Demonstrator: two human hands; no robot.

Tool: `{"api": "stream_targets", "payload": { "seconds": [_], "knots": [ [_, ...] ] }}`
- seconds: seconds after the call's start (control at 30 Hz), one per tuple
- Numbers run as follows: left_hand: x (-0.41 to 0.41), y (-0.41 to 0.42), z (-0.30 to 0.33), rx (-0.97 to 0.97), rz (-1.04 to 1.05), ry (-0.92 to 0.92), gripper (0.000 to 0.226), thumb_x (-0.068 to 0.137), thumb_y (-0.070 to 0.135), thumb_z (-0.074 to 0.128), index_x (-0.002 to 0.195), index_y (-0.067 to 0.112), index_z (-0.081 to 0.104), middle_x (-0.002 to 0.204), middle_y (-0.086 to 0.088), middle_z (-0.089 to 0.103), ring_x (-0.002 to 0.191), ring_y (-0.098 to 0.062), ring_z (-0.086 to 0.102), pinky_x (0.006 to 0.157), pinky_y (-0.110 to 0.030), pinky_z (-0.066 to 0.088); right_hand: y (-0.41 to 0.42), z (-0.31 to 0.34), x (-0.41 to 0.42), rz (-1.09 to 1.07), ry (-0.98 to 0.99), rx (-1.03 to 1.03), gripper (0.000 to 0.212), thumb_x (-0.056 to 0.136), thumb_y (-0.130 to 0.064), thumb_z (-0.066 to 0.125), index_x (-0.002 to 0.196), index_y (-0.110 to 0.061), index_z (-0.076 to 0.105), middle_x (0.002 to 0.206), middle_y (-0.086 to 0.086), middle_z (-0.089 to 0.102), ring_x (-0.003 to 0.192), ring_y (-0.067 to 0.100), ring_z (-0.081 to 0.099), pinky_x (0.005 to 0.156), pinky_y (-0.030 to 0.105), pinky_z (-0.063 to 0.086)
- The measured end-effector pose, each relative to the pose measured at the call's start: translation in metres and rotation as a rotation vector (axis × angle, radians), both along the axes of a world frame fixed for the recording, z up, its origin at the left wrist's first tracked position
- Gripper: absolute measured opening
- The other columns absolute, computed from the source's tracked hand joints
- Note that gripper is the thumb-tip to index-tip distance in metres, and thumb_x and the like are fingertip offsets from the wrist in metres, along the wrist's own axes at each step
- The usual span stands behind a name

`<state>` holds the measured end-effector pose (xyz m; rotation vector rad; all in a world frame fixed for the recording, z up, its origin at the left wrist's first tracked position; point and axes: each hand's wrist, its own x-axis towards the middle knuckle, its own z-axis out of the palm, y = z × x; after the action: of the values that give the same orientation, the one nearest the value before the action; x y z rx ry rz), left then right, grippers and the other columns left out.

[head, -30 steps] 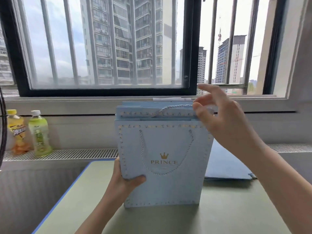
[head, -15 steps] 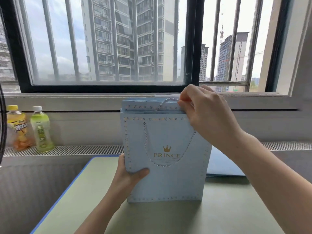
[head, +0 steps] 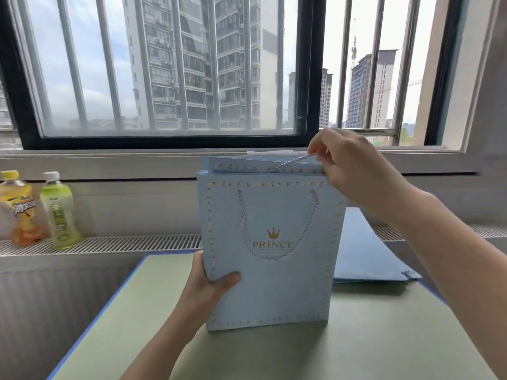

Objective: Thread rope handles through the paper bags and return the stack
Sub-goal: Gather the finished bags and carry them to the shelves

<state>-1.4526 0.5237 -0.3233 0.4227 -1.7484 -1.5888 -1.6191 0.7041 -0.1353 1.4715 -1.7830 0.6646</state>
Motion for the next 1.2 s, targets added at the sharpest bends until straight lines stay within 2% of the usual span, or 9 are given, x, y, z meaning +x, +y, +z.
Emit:
{"api": "stream_targets", "payload": {
  "seconds": [0.17, 0.33, 0.47, 0.57, 0.67, 0.8, 0.9, 1.0, 1.2],
  "knots": [
    [0.002, 0.000, 0.001, -0.010, -0.010, 0.006, 0.061, 0.061, 0.026, 0.075, 0.113, 0.022, 0.044, 0.112, -0.002, 0.061, 0.090, -0.010, 0.067, 0.066, -0.024, 0.055, 0.019, 0.007, -0.026, -0.163, -0.108, 0.005, 0.016, 0.089, -0.006, 0.053, 0.100, -0.011, 0.063, 0.085, 0.004, 0.063, 0.081, 0.026, 0.060, 0.076, 0.048, 0.050],
    [0.002, -0.002, -0.001, 0.001, -0.015, 0.008, 0.069, 0.057, 0.033, 0.080, 0.115, 0.022, 0.044, 0.114, -0.003, 0.061, 0.095, -0.014, 0.066, 0.072, -0.030, 0.056, 0.027, -0.011, -0.031, -0.027, -0.248, -0.011, 0.010, 0.093, -0.010, 0.055, 0.100, -0.008, 0.062, 0.073, 0.000, 0.060, 0.067, 0.018, 0.058, 0.066, 0.030, 0.048],
    [0.004, -0.001, -0.002, 0.008, -0.034, 0.013, 0.071, 0.056, 0.034, 0.081, 0.116, 0.023, 0.045, 0.115, -0.002, 0.062, 0.098, -0.016, 0.066, 0.073, -0.032, 0.056, 0.027, -0.019, -0.019, 0.093, -0.231, -0.099, 0.010, 0.091, -0.009, 0.057, 0.094, -0.009, 0.067, 0.079, -0.006, 0.064, 0.077, 0.008, 0.060, 0.078, 0.030, 0.049],
    [0.005, -0.002, -0.003, 0.003, -0.063, 0.016, 0.080, 0.051, 0.037, 0.082, 0.119, 0.022, 0.044, 0.118, -0.005, 0.061, 0.100, -0.017, 0.066, 0.074, -0.033, 0.057, 0.026, -0.009, -0.008, 0.292, -0.702, 0.017, 0.020, 0.096, -0.015, 0.049, 0.092, -0.011, 0.068, 0.088, -0.001, 0.071, 0.087, 0.013, 0.066, 0.087, 0.027, 0.052],
    [0.007, -0.003, -0.002, -0.003, -0.087, 0.011, 0.086, 0.049, 0.037, 0.082, 0.123, 0.023, 0.042, 0.121, -0.005, 0.060, 0.104, -0.019, 0.065, 0.084, -0.041, 0.055, 0.026, -0.001, -0.004, 0.455, -1.249, 0.220, 0.029, 0.096, -0.023, 0.044, 0.097, -0.008, 0.068, 0.088, 0.008, 0.072, 0.079, 0.016, 0.067, 0.069, 0.025, 0.058],
    [0.008, -0.003, -0.002, -0.015, -0.127, -0.005, 0.089, 0.049, 0.035, 0.083, 0.127, 0.022, 0.040, 0.124, -0.005, 0.059, 0.107, -0.019, 0.063, 0.084, -0.038, 0.055, 0.022, -0.005, -0.011, 0.600, -1.482, 0.449, 0.026, 0.090, -0.027, 0.054, 0.105, -0.013, 0.070, 0.089, 0.009, 0.069, 0.073, 0.018, 0.064, 0.064, 0.032, 0.050],
    [0.009, -0.003, -0.003, -0.008, -0.129, -0.010, 0.091, 0.049, 0.036, 0.083, 0.128, 0.021, 0.040, 0.124, -0.005, 0.059, 0.107, -0.019, 0.063, 0.083, -0.037, 0.055, 0.015, -0.012, -0.016, 0.642, -1.645, 0.435, 0.023, 0.084, -0.021, 0.053, 0.080, -0.015, 0.076, 0.076, 0.007, 0.070, 0.064, 0.017, 0.066, 0.058, 0.029, 0.054],
    [0.008, -0.003, -0.003, 0.000, -0.115, -0.017, 0.092, 0.048, 0.037, 0.083, 0.127, 0.021, 0.040, 0.122, -0.003, 0.061, 0.106, -0.018, 0.064, 0.086, -0.041, 0.054, 0.009, -0.030, -0.013, 0.508, -1.620, 0.581, 0.030, 0.079, 0.000, 0.057, 0.055, -0.013, 0.070, 0.059, 0.002, 0.065, 0.051, 0.013, 0.062, 0.050, 0.022, 0.051],
    [0.006, -0.001, -0.001, 0.025, -0.102, -0.012, 0.090, 0.045, 0.038, 0.081, 0.123, 0.019, 0.041, 0.118, -0.004, 0.062, 0.100, -0.017, 0.066, 0.081, -0.038, 0.056, 0.013, -0.052, -0.012, 0.120, -1.468, 0.725, 0.035, 0.095, 0.004, 0.042, 0.067, -0.011, 0.056, 0.054, -0.005, 0.056, 0.050, 0.006, 0.048, 0.053, 0.017, 0.040]
  ]
}}
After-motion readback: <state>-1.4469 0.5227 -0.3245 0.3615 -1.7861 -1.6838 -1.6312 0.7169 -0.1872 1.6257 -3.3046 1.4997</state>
